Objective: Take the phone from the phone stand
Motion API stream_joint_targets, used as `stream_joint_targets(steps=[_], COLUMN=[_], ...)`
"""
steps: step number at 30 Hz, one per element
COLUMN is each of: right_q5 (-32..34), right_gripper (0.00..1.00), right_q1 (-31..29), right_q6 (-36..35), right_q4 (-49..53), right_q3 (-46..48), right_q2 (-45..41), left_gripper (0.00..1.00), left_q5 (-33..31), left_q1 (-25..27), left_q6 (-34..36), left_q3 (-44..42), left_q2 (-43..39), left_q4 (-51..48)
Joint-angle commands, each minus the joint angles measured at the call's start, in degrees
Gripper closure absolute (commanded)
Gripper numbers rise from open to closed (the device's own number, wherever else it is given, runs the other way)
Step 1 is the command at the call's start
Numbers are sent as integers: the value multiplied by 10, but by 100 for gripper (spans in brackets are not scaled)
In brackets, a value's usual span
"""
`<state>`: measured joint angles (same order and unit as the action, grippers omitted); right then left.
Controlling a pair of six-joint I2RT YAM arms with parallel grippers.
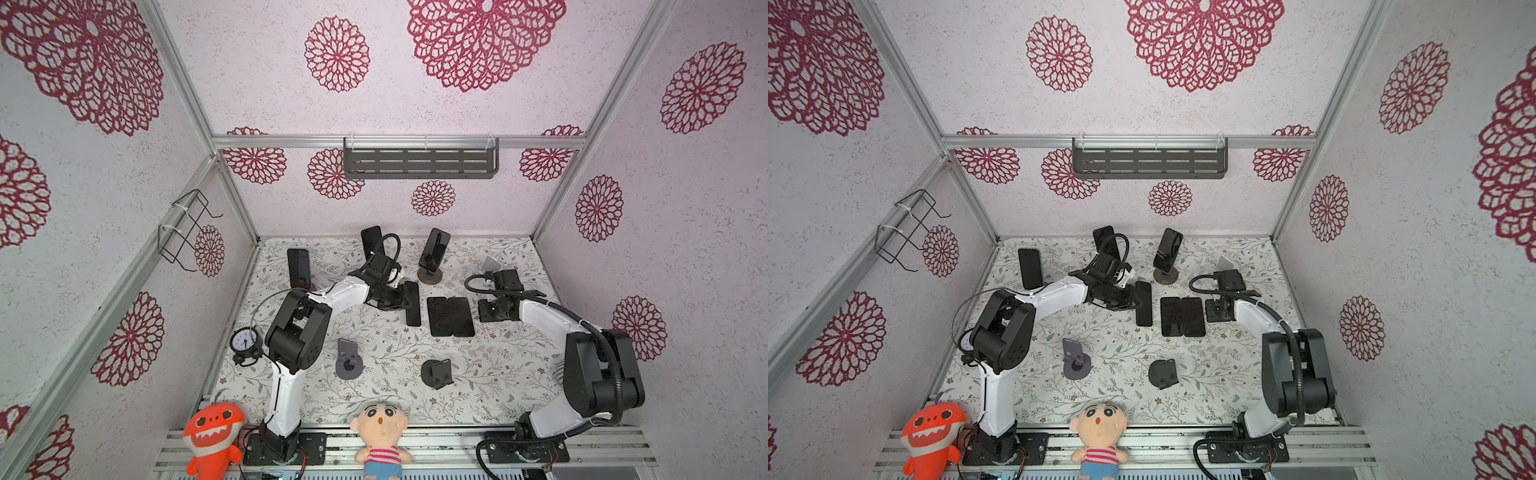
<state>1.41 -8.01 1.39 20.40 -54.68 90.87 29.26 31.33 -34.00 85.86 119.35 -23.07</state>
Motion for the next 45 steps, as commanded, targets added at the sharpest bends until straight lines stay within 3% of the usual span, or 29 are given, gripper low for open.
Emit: stream_joint_targets(steps=[1, 14, 29, 45], right_q5=[-1, 14, 5, 16], right_gripper=[100, 100, 100, 100], right_q1=[3, -3, -14, -17], right_q6=[-17, -29, -22, -16], right_q4=[-35, -69, -114, -123], right_q3=[-2, -9, 5, 2], right_q2=[13, 55, 72, 91], left_gripper=[100, 100, 100, 90], left_q5=[13, 63, 96, 57], left_q1=[6, 7, 7, 1], left_q6=[-12, -70, -83, -74], left_q3=[22, 9, 32, 64], left_q2=[7, 25, 65, 100], left_q4=[15, 11, -20, -77])
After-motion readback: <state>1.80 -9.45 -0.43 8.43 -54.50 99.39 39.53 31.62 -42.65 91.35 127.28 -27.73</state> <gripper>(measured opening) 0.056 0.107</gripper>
